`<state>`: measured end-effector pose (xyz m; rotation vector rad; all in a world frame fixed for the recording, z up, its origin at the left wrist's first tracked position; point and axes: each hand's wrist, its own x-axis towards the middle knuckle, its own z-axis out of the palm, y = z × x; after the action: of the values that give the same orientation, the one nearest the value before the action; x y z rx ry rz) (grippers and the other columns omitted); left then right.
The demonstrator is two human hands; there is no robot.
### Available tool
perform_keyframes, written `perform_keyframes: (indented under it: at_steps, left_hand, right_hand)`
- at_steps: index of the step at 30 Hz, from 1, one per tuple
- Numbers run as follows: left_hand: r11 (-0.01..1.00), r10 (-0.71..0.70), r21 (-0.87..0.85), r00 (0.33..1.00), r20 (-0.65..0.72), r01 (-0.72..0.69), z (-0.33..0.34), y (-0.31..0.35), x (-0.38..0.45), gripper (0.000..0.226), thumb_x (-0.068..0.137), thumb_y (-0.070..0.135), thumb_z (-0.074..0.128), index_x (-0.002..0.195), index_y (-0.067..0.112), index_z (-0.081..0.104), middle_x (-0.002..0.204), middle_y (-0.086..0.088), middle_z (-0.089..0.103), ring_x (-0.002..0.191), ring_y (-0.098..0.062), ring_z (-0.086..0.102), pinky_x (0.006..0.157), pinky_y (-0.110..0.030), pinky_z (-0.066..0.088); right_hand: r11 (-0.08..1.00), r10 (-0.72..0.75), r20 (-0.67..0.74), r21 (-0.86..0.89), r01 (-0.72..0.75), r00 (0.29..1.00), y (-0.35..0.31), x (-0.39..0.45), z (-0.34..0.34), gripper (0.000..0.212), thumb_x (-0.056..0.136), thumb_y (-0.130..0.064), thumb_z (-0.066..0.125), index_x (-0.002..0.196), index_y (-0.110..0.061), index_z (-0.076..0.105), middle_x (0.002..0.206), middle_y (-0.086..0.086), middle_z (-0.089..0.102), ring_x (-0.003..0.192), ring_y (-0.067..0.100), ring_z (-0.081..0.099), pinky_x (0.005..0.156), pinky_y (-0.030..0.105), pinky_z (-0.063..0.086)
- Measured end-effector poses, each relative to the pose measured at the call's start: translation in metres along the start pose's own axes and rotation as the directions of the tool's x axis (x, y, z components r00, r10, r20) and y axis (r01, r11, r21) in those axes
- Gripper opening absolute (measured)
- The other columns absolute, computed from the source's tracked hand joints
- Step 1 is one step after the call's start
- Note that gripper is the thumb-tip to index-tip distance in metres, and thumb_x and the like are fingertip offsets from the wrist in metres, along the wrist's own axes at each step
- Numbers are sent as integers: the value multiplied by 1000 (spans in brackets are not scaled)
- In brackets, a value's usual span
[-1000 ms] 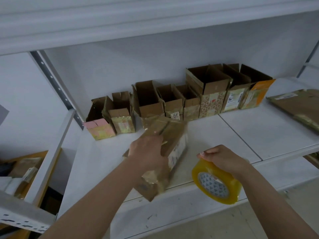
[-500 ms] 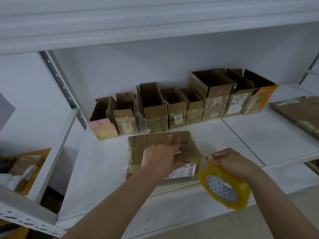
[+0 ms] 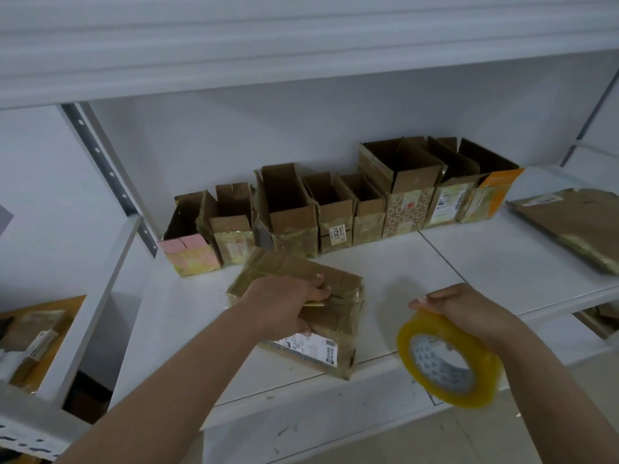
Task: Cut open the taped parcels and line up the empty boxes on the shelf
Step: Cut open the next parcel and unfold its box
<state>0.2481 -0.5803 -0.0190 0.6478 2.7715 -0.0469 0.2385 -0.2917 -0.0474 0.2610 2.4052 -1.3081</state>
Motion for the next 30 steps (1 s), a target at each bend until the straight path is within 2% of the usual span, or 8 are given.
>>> perform_keyframes:
  at_steps: [3, 5, 9, 14, 20, 22, 25, 30]
  left_hand:
    - [986, -146, -97, 985, -94, 137, 0, 28, -4, 82, 71, 82, 56, 136, 32, 49, 143, 12, 49, 122, -18, 54, 95, -38, 48]
    - [956, -280, -126, 951, -130, 264, 7, 56, -1, 94, 71, 88, 45, 136, 20, 45, 143, 0, 49, 114, -25, 59, 88, -39, 51]
    - [954, -293, -111, 943, -156, 278, 14, 66, -1, 85, 88, 60, 53, 153, 16, 21, 164, -2, 9, 115, -32, 59, 81, -38, 51]
    - [994, -97, -62, 993, -72, 92, 6, 15, -27, 74, 91, 38, 60, 154, 34, 21, 161, 18, 13, 135, -18, 43, 102, -36, 44]
    - [980, -145, -137, 989, 11, 145, 1, -31, -52, 71, 90, 37, 66, 149, 44, 28, 152, 21, 34, 134, -10, 39, 106, -26, 35]
    - [906, -190, -396, 979, -69, 148, 1, -28, -50, 64, 85, 45, 71, 142, 36, 45, 139, 15, 51, 124, -8, 49, 102, -26, 41]
    - [652, -347, -758, 883, -317, -16, 0, -6, -41, 41, 80, 58, 69, 111, 33, 67, 107, 18, 68, 100, 4, 62, 85, -19, 49]
    - [577, -337, -817, 910, -243, -4, -2, 30, -19, 64, 63, 77, 67, 97, 23, 64, 83, 10, 66, 77, -3, 64, 63, -22, 51]
  right_hand:
    - [1000, -11, 21, 27, 11, 1000, -4, 3, 16, 19, 96, -31, 62, 96, -22, 79, 93, 7, 76, 60, 15, 68, 48, 23, 50]
    - [999, -32, 21, 29, 32, 999, -8, 4, 25, 19, 95, -31, 62, 95, -23, 79, 94, 6, 76, 75, 21, 72, 65, 31, 58]
    - [998, -55, 17, 16, 55, 998, -16, 7, 27, 17, 94, -33, 63, 92, -28, 80, 101, 3, 75, 92, 23, 71, 91, 43, 56]
    - [994, -113, 97, 8, 113, 989, -29, 4, 32, 18, 93, -37, 64, 99, -29, 79, 107, -1, 74, 96, 19, 70, 97, 42, 53]
    - [976, -220, 185, 36, 217, 958, -50, -11, 44, 46, 69, -61, 59, 104, -37, 77, 106, -9, 74, 99, 15, 69, 97, 40, 53]
    - [968, -250, 217, 25, 250, 944, -56, -18, 47, 48, 67, -63, 58, 104, -39, 76, 104, -11, 74, 95, 11, 69, 94, 36, 54]
    - [954, -295, 222, 18, 298, 930, -61, -23, 51, 55, 60, -70, 57, 101, -39, 76, 97, -11, 76, 91, 9, 71, 92, 35, 55]
    - [930, -360, 228, 10, 367, 905, -67, -32, 54, 20, 95, -37, 57, 102, -37, 76, 94, -11, 76, 86, 6, 72, 86, 30, 57]
